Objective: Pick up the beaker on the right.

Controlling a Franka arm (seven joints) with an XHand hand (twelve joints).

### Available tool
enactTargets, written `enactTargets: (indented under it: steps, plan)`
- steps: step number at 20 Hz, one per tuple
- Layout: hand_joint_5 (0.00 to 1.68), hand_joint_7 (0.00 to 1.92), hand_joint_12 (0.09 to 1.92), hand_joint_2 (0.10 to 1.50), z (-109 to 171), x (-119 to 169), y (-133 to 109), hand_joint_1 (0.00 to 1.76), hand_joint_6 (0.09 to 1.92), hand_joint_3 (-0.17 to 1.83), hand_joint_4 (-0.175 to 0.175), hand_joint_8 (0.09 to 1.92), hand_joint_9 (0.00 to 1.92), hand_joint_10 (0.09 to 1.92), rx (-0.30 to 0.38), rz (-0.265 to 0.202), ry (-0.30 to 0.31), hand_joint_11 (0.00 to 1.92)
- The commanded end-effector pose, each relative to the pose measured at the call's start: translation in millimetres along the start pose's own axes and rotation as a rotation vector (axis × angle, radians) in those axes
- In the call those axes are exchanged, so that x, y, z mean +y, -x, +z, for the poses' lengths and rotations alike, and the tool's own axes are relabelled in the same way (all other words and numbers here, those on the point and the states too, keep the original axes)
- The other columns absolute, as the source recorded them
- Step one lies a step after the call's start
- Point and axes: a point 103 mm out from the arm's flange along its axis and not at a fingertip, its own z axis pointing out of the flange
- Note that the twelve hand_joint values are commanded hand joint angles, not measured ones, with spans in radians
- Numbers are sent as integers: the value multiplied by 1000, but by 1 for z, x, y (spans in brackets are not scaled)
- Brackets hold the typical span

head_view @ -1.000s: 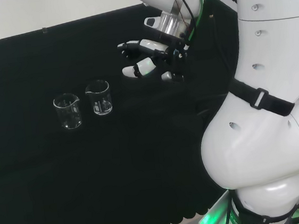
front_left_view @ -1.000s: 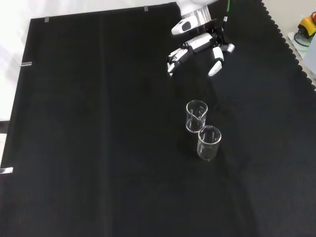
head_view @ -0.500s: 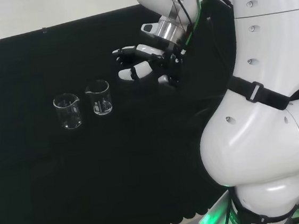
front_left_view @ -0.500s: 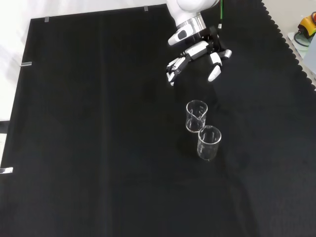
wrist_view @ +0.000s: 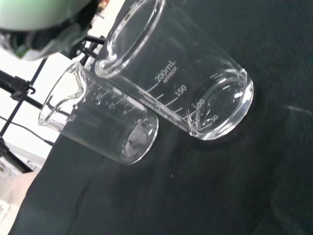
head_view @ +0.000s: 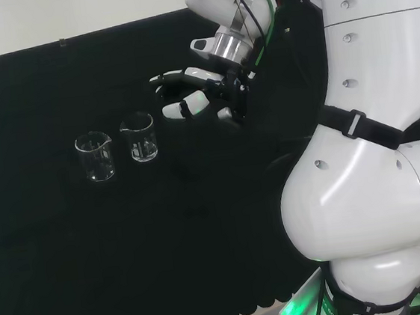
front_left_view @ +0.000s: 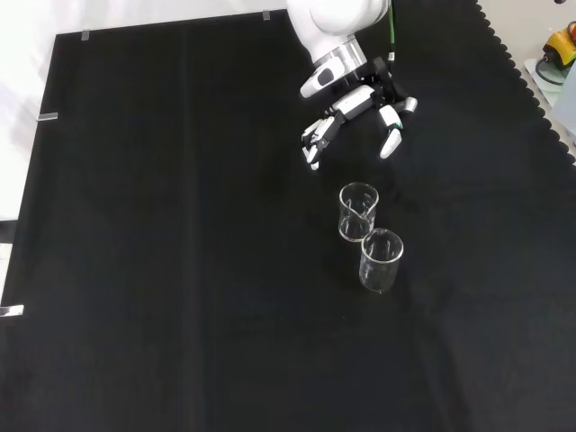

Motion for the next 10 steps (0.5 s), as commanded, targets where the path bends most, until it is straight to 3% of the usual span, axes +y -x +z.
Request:
enactTargets:
  steps: [1,10]
  plan:
    - [376,337,1316,308,16,5,0,847,87,1022,-52,669,386,632,23,-21,-36,0]
    - [494,357,1304,303,29,4,1,951,87,1122,-47,644,398,609,85,-33,35,0]
